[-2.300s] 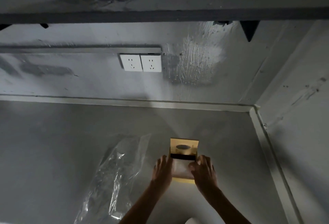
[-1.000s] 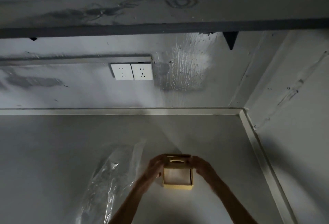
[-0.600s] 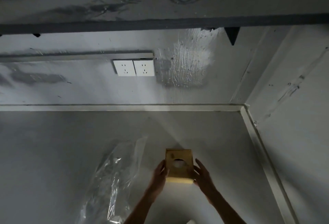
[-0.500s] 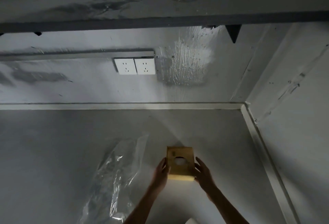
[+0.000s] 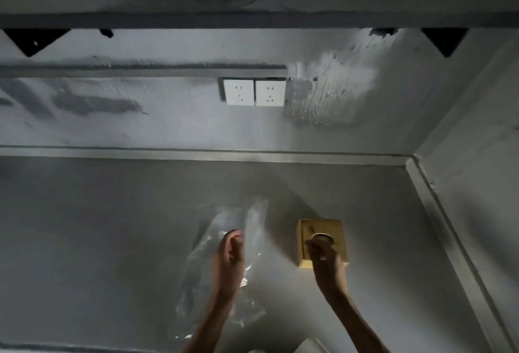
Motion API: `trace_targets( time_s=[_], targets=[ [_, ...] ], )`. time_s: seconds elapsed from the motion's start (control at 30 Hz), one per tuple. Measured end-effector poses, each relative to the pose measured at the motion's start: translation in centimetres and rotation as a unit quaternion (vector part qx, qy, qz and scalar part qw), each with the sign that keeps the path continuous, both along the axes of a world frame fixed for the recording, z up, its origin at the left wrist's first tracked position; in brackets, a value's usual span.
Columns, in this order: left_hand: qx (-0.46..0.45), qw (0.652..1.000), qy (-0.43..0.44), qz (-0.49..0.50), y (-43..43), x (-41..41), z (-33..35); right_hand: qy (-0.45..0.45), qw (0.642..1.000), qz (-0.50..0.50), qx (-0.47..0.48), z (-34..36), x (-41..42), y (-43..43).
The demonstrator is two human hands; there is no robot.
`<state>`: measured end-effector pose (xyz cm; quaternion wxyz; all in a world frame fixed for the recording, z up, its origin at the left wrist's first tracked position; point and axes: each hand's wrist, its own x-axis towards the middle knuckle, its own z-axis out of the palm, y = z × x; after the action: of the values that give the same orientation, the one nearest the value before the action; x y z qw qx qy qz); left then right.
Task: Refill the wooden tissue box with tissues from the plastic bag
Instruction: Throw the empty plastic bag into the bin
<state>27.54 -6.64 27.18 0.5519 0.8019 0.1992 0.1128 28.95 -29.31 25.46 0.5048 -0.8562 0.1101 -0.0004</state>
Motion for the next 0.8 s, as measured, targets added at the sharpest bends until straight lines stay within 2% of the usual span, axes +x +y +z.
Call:
trace_targets(
  time_s=[0.07, 0.13, 0.23, 0.3, 0.4, 0.5, 0.57, 0.63, 0.7, 0.8],
  targets=[
    [0.013, 0.995, 0.06, 0.078, 5.4, -1.2, -1.6, 0.125, 0.986, 0.038, 0.099, -0.6, -0.5, 4.3],
    [0.027, 0.977, 0.187, 0.101, 9.7, -2.4, -3.6, 0.248, 0.956, 0.061, 0.142, -1.5, -1.0, 8.1],
    [0.023, 0.933, 0.358, 0.026, 14.7, -4.7, -6.6, 0.385, 0.911, 0.075, 0.127, -1.5, -3.1, 12.2],
    [-0.015, 0.923, 0.384, -0.017, 16.3, -5.9, -9.8, 0.376, 0.914, 0.056, 0.14, -1.5, -4.7, 13.7],
    [-0.09, 0.914, 0.395, -0.021, 17.0, -6.8, -12.3, 0.336, 0.931, 0.012, 0.142, -0.9, -6.7, 15.9],
    [-0.132, 0.918, 0.372, -0.041, 17.3, -7.2, -8.9, 0.25, 0.957, -0.072, 0.126, -1.4, -9.0, 16.8],
    [-0.2, 0.899, 0.385, -0.056, 17.2, -6.9, -7.7, 0.203, 0.963, -0.127, 0.12, -1.7, -10.7, 16.2],
    [-0.253, 0.87, 0.418, -0.064, 17.2, -7.1, -7.4, 0.203, 0.96, -0.148, 0.123, -1.5, -12.5, 15.6],
    [-0.297, 0.844, 0.444, -0.054, 17.0, -7.6, -7.2, 0.234, 0.942, -0.171, 0.171, -1.9, -14.4, 15.3],
    [-0.309, 0.834, 0.453, -0.068, 16.7, -8.4, -6.7, 0.26, 0.924, -0.213, 0.184, -2.4, -16.7, 14.8]
  ],
)
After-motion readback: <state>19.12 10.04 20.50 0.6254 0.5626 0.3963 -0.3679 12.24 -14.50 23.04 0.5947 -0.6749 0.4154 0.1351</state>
